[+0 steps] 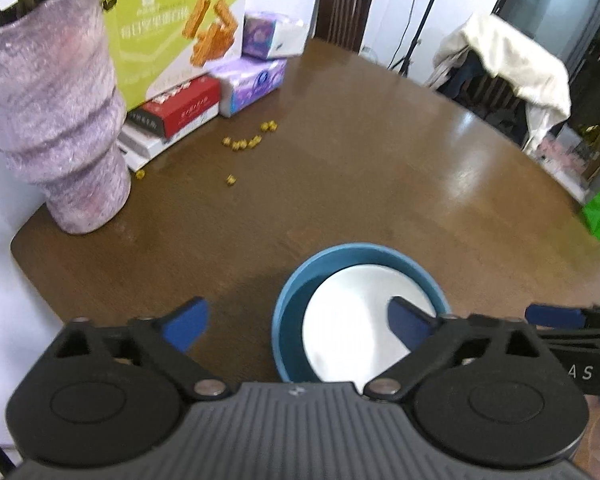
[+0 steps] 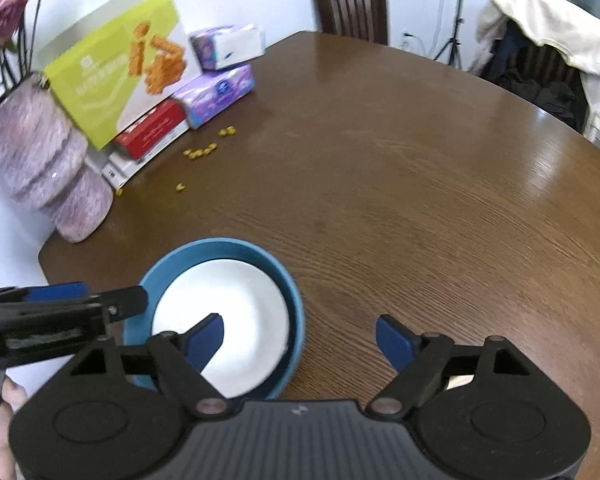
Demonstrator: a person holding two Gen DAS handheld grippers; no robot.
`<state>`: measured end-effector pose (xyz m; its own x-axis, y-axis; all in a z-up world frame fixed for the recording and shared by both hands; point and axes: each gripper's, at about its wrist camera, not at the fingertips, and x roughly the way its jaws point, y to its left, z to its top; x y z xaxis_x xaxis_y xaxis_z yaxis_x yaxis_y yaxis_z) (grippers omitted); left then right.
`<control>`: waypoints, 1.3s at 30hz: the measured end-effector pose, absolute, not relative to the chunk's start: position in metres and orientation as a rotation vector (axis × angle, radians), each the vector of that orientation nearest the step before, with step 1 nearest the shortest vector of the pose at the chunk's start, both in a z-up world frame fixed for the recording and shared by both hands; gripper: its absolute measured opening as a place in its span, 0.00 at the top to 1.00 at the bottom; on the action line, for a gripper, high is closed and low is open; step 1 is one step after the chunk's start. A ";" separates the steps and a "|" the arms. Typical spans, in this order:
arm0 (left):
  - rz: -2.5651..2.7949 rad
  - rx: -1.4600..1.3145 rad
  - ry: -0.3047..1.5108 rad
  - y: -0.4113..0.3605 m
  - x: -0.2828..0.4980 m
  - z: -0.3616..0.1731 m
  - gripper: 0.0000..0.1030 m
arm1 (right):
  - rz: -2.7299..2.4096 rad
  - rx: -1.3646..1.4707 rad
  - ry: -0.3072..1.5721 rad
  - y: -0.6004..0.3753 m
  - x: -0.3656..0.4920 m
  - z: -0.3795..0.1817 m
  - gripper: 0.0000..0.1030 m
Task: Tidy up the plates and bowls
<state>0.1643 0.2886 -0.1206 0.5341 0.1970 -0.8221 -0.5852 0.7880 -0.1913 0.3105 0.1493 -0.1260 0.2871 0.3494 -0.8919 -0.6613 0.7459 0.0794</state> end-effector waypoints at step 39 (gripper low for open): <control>0.243 -0.323 0.768 0.168 0.149 -0.097 0.00 | 0.300 -0.048 0.723 -0.094 0.227 -0.095 0.18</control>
